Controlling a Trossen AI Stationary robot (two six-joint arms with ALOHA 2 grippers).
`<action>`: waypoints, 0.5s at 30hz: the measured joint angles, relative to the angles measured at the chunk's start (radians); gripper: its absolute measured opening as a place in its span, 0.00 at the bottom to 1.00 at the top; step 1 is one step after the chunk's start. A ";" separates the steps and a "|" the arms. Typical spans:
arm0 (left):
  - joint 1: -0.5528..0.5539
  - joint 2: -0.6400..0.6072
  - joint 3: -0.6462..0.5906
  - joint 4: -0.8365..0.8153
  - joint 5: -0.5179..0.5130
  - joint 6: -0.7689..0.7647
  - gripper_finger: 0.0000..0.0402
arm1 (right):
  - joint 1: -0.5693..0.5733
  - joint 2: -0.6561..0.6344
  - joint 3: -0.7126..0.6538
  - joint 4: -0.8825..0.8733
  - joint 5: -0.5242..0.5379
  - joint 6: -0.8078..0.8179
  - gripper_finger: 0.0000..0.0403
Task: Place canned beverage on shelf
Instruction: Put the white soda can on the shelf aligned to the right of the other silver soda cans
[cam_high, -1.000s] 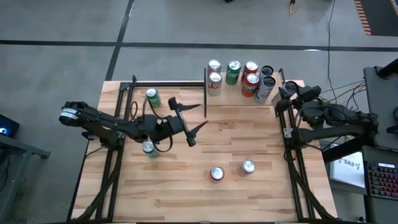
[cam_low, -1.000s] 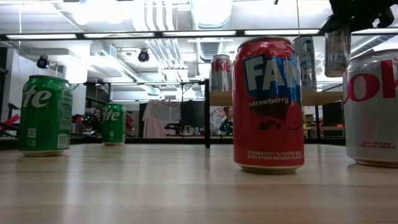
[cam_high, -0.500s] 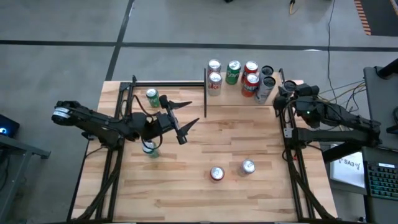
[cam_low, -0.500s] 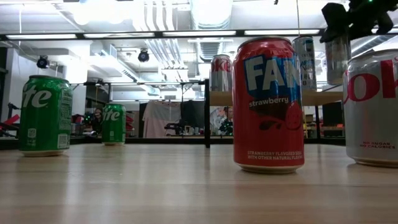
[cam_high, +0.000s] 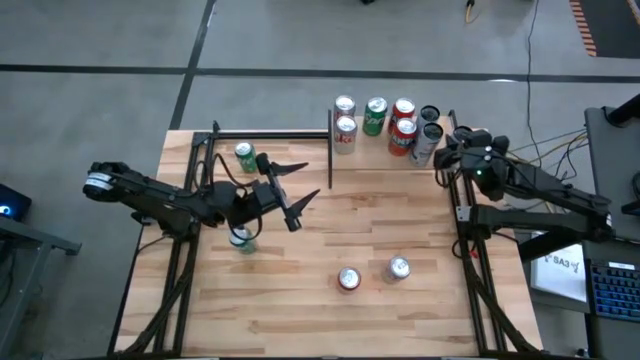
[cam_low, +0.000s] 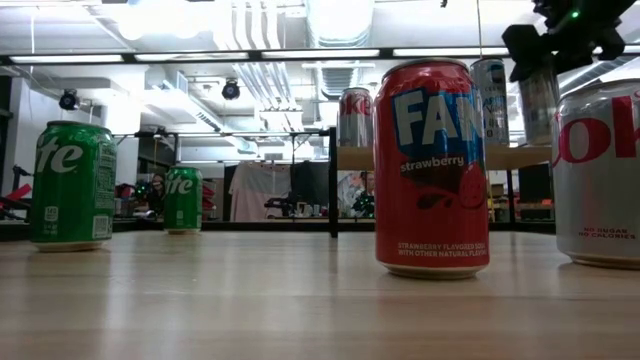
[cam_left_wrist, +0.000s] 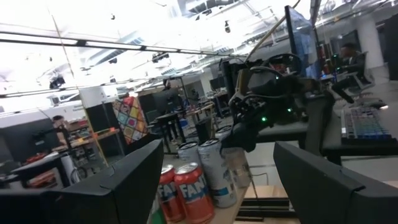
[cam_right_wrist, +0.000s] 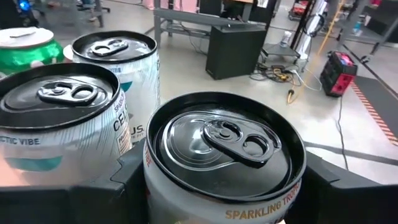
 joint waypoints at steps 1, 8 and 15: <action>0.000 -0.001 0.000 0.001 -0.008 0.006 0.72 | -0.003 0.001 0.000 0.000 0.000 0.005 0.59; 0.000 -0.003 0.000 0.002 -0.083 0.035 0.72 | -0.007 0.005 0.000 0.008 0.024 0.036 0.59; 0.000 -0.003 0.000 0.002 -0.083 0.044 0.72 | -0.007 0.005 0.000 -0.003 0.045 0.073 0.59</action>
